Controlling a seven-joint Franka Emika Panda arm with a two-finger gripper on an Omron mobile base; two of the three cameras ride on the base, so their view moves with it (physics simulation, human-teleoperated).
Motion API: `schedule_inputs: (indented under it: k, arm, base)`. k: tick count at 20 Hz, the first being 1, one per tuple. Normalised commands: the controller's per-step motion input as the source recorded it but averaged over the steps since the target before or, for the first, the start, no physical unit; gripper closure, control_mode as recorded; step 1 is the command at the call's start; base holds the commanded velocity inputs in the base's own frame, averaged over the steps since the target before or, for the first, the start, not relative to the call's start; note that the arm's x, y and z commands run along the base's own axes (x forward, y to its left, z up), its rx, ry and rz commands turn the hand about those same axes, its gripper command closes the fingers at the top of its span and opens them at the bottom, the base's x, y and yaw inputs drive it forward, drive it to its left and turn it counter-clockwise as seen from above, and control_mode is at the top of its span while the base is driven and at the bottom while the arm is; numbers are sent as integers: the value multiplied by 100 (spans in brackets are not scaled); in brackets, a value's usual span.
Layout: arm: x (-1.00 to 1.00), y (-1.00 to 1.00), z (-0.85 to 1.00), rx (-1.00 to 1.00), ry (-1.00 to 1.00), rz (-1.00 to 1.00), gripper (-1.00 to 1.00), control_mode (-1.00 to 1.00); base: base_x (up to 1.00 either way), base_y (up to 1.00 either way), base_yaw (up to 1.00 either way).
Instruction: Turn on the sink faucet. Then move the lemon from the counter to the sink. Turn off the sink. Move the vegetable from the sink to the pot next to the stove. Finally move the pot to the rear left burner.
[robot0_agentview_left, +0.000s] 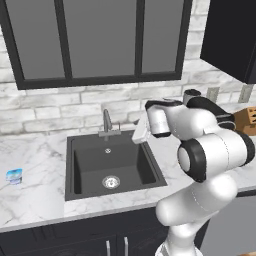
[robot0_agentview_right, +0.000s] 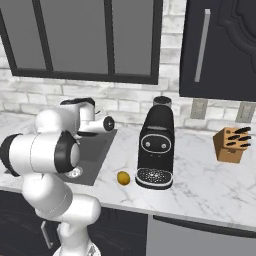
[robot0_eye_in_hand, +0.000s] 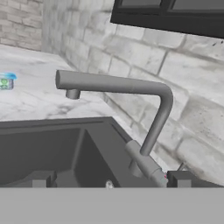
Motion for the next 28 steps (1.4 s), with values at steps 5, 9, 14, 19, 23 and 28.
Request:
schedule_inputs:
  k: [5,9,14,19,23,28]
  arm:
    - [9,20,-9,0,0,0,-100,-100]
    - [8,21,-14,0,0,0,-100,-100]
    - [17,-3,-13,0,0,0,-100,-100]
    - [27,-16,-12,0,0,-1,-100,-100]
    - [31,-6,-12,0,0,-1,-100,-100]
    - [20,0,-9,0,0,0,-100,-100]
  base:
    - [0,0,0]
    - [0,0,0]
    - [0,0,0]
    - [0,0,0]
    - [0,0,0]
    - [0,0,0]
